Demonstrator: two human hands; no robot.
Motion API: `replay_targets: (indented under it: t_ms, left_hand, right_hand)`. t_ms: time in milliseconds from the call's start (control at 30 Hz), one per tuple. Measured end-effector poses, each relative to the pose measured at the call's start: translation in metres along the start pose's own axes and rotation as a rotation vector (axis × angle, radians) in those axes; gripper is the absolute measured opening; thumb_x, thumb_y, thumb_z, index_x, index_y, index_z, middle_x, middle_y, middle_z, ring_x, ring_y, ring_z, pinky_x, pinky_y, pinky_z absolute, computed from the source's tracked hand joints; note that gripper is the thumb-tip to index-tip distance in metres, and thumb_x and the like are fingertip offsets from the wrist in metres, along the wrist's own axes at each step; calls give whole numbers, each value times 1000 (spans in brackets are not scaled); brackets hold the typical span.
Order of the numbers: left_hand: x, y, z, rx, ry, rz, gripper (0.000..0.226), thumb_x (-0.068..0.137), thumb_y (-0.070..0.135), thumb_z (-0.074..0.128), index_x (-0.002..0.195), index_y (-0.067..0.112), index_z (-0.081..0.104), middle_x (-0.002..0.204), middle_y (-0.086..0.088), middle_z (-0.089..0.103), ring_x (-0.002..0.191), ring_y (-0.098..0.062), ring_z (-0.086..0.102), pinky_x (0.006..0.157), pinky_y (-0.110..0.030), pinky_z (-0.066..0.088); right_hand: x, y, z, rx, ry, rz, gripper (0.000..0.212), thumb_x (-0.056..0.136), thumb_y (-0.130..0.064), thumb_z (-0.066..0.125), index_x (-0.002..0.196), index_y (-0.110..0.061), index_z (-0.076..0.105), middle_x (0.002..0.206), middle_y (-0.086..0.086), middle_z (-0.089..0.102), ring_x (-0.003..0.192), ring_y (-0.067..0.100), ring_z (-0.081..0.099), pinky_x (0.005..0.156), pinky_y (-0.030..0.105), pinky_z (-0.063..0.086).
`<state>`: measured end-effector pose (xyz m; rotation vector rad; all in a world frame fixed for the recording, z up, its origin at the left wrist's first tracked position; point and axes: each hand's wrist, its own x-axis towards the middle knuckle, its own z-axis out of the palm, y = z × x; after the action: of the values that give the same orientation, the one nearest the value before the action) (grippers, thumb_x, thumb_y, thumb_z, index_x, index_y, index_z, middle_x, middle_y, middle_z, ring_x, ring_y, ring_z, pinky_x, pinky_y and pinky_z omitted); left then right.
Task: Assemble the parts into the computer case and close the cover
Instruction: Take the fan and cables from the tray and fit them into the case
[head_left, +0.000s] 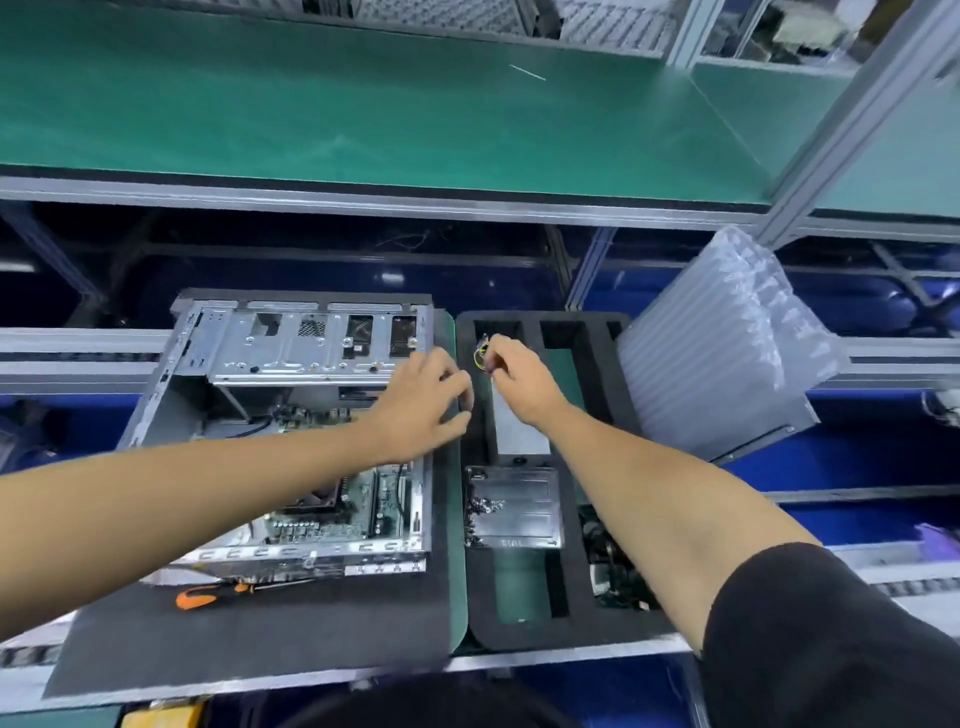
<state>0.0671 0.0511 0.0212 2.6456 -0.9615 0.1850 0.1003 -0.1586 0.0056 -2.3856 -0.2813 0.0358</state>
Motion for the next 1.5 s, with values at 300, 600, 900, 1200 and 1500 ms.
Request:
replay_targets:
  t_ms: [300,600,900,1200,1500]
  left_hand:
    - [41,81,69,301,-503,317,41,94,52,50,122,22,53,120,-6,49,111,-28,44,97,-42,36]
    - [36,103,98,304,-609,281,35,93,48,49,119,25,54,116,-4,50,109,-26,44,95,-38,35]
    - [29,107,101,253,-621,256,29,91,47,52,113,29,57,111,0,52,108,-24,45,96,-38,36]
    - [32,128,109,89,-644,169,41,94,52,57,118,19,51,116,-3,54,110,-25,42,94,-38,32]
    - [43,160,125,-436,-652,-296,105,82,59,74,156,10,17,154,-13,31,141,-31,33,115,-48,33]
  right_hand:
    - [-110,112,-56,-247,-326,111,4,95,-16,50,99,-14,50,97,6,56,89,26,52,81,45,47]
    - [-165,163,-22,-867,-932,215,76,99,-51,52,159,-14,23,150,14,50,144,33,34,118,48,23]
    - [-129,147,-56,-583,-927,226,24,84,-4,44,71,-20,57,81,2,64,84,28,55,73,32,43]
    - [-95,131,-84,-143,-972,338,27,76,12,39,59,-4,52,78,8,70,50,5,44,45,9,35]
    - [-74,122,-117,88,-920,440,29,76,2,39,72,-8,66,53,-1,41,49,14,28,52,28,25]
